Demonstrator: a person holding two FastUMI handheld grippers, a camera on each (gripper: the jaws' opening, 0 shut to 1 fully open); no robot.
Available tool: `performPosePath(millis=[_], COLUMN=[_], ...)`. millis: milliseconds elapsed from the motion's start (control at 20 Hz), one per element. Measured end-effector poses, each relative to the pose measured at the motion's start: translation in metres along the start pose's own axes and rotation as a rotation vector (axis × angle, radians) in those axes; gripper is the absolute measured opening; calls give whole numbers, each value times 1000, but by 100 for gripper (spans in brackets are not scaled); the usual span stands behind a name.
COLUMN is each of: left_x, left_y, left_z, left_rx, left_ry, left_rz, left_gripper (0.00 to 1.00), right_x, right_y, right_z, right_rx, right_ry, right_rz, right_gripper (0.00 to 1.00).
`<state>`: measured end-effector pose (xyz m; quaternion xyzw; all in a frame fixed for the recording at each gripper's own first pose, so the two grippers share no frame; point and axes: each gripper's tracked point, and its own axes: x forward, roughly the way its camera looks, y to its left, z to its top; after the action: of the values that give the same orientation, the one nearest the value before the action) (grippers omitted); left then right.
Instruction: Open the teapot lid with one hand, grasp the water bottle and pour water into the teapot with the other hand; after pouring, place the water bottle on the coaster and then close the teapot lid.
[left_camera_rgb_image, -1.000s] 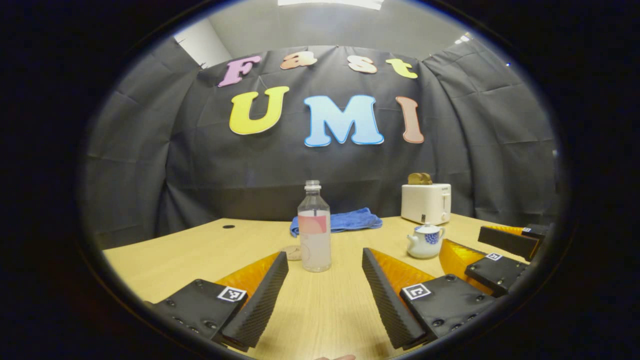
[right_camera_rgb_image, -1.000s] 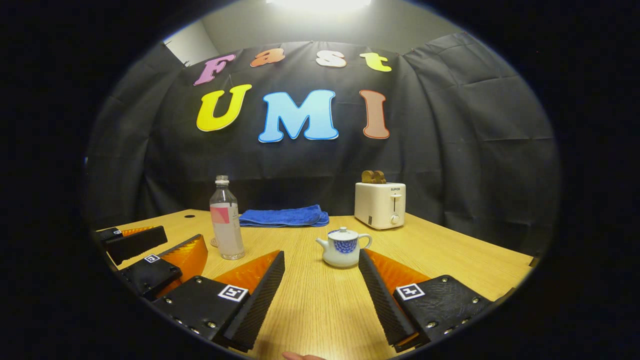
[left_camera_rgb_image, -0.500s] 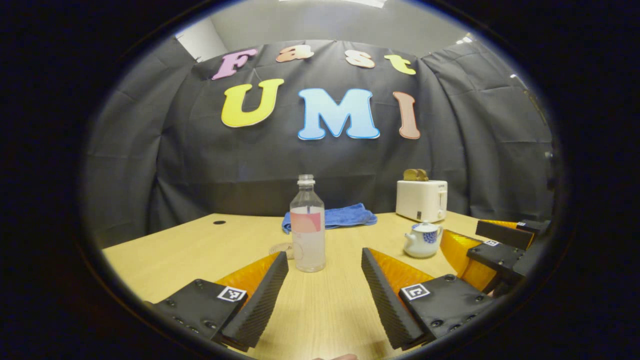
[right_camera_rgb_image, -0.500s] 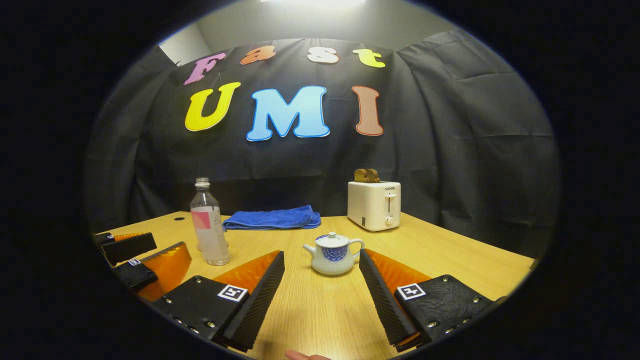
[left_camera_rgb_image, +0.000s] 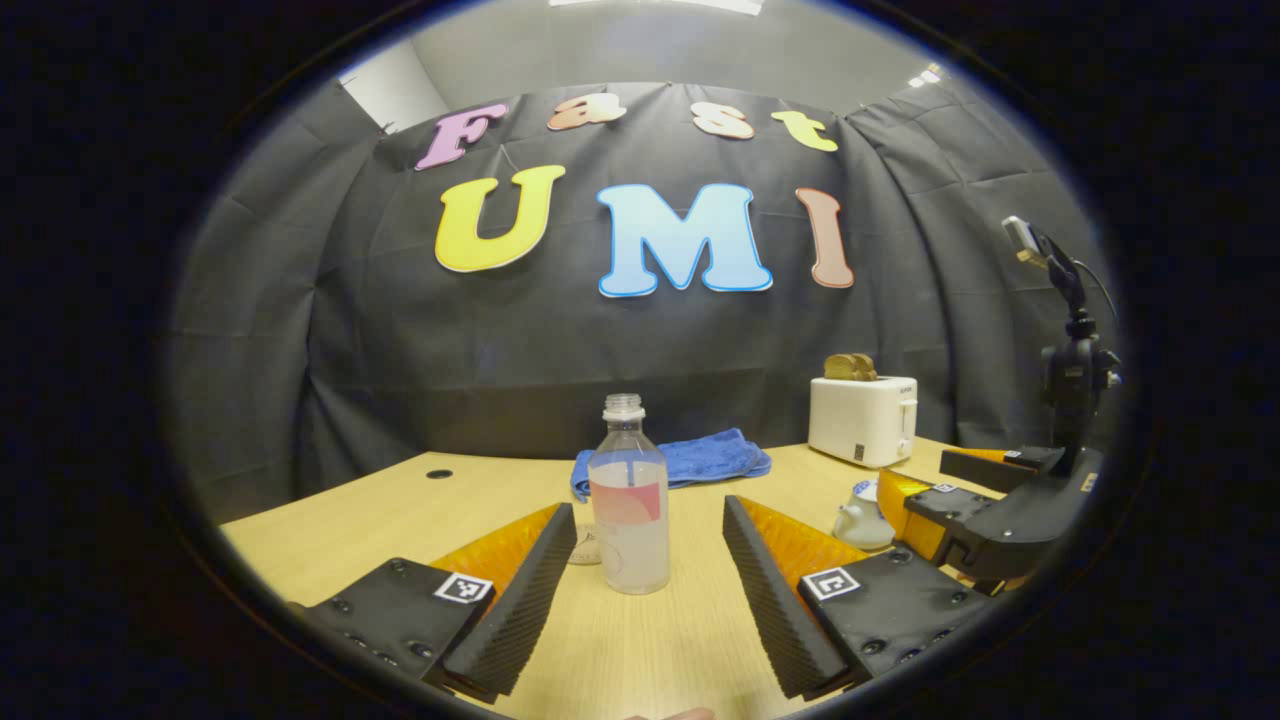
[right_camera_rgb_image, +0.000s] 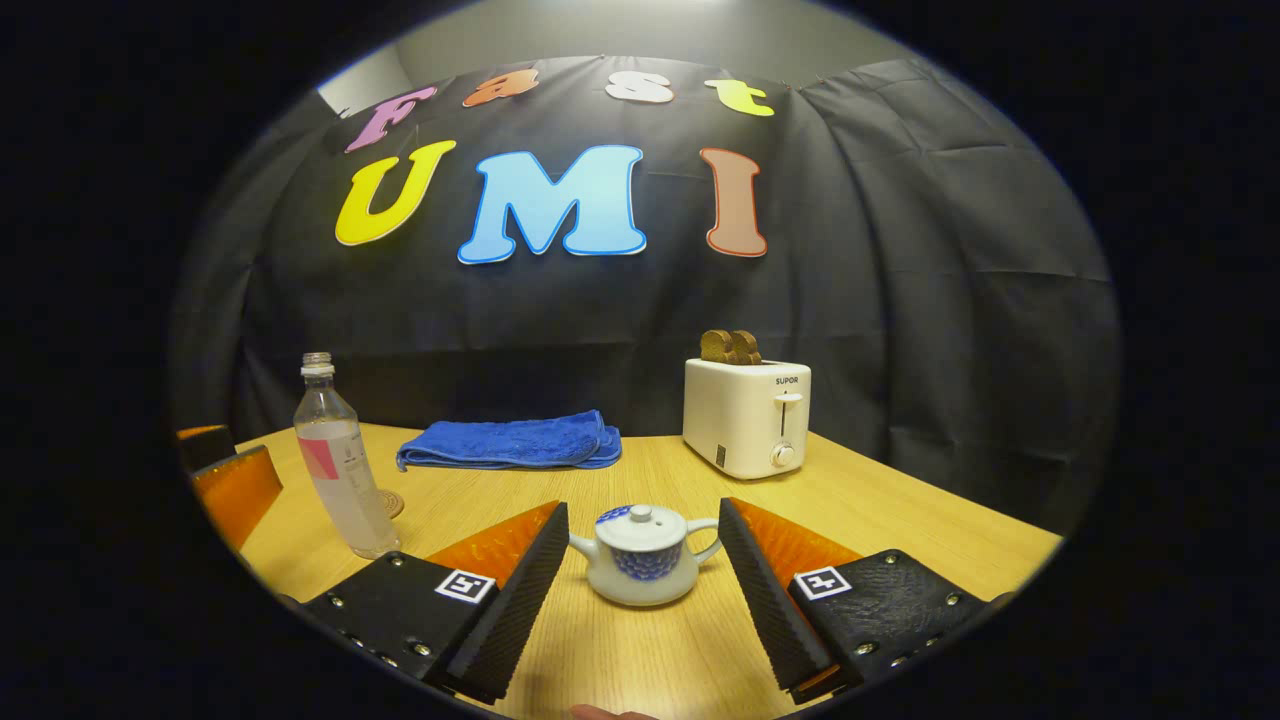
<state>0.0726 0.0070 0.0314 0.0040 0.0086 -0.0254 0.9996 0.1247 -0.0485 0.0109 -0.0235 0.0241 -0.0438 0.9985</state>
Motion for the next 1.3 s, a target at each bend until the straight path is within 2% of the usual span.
performPosePath(millis=[150, 350, 400, 500, 550, 650, 750, 800, 850, 1000, 1100, 1300], left_x=[13, 27, 32, 35, 37, 38, 39, 39, 39, 43, 45, 50], left_y=[7, 13, 16, 17, 18, 19, 21, 22, 22, 23, 27, 24], left_z=[-3, -3, -4, -7, -9, -10, -9, -9, -12, -20, -27, -32], left_rx=[-10, -7, -6, -9, -11, -13, -19, -20, -22, -42, -56, -45], left_ry=[14, 15, 14, 21, 26, 29, 22, 23, 27, 50, 66, 73], left_rz=[9, 11, 10, 8, 7, 7, 6, 7, 9, 3, 6, 7], left_gripper=[100, 100, 100, 100, 100, 100, 100, 100, 100, 100, 100, 100], right_x=[18, 39, 42, 46, 42, 48, 60, 57, 54, 52, 52, 43], right_y=[3, 2, 3, 2, 2, 2, 1, -1, -1, 2, -4, -2], right_z=[-1, 1, 2, -5, -4, -14, -19, -17, -14, -7, -12, 7], right_rx=[-46, -24, -8, -1, -10, -12, -13, -13, -23, -33, -39, -20], right_ry=[6, 11, 11, 45, 64, 79, 66, 83, 79, 66, 66, 14], right_rz=[16, 14, 16, 10, 7, 9, -4, -8, -1, 10, -8, 10], right_gripper=[93, 92, 82, 74, 74, 52, 48, 21, 15, 15, 2, 2])
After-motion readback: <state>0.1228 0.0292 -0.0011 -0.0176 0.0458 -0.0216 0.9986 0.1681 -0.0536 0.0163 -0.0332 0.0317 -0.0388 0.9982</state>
